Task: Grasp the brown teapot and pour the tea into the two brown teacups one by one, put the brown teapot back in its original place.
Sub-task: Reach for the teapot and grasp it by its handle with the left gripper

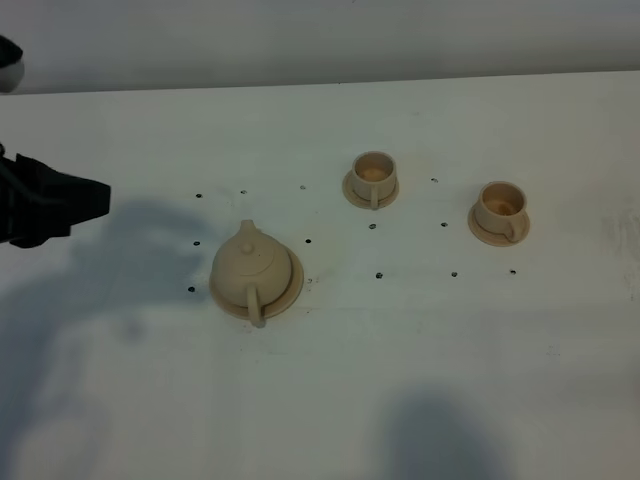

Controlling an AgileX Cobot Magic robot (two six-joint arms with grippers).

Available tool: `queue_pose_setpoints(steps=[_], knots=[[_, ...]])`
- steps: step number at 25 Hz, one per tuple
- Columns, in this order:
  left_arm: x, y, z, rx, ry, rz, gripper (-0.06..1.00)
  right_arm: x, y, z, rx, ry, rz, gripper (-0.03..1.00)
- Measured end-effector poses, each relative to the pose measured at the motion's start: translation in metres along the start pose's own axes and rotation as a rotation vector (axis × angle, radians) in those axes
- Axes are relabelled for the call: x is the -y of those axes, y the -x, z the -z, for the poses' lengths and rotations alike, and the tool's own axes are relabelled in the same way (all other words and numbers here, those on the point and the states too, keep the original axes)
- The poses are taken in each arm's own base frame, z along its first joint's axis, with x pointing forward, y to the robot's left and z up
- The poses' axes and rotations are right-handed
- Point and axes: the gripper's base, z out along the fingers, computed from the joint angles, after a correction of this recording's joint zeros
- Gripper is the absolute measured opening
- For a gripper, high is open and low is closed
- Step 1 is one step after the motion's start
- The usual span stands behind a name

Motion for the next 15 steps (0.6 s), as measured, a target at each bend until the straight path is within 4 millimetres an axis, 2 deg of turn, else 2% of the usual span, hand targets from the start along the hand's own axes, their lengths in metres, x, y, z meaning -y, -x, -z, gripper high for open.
queue_pose_setpoints(steps=[3, 9, 11, 15], knots=[[-0.006, -0.003, -0.011, -0.098, -0.003, 0.07, 0.35, 0.0, 0.0, 0.0, 0.0, 0.0, 0.0, 0.0], [-0.025, 0.002, -0.048, -0.234, -0.007, 0.12, 0.31, 0.0, 0.0, 0.0, 0.0, 0.0, -0.002, 0.0], [-0.023, 0.009, -0.06, -0.266, -0.005, 0.085, 0.31, 0.0, 0.0, 0.0, 0.0, 0.0, -0.002, 0.0], [-0.005, 0.028, -0.083, -0.335, 0.013, 0.014, 0.31, 0.0, 0.0, 0.0, 0.0, 0.0, -0.002, 0.0]])
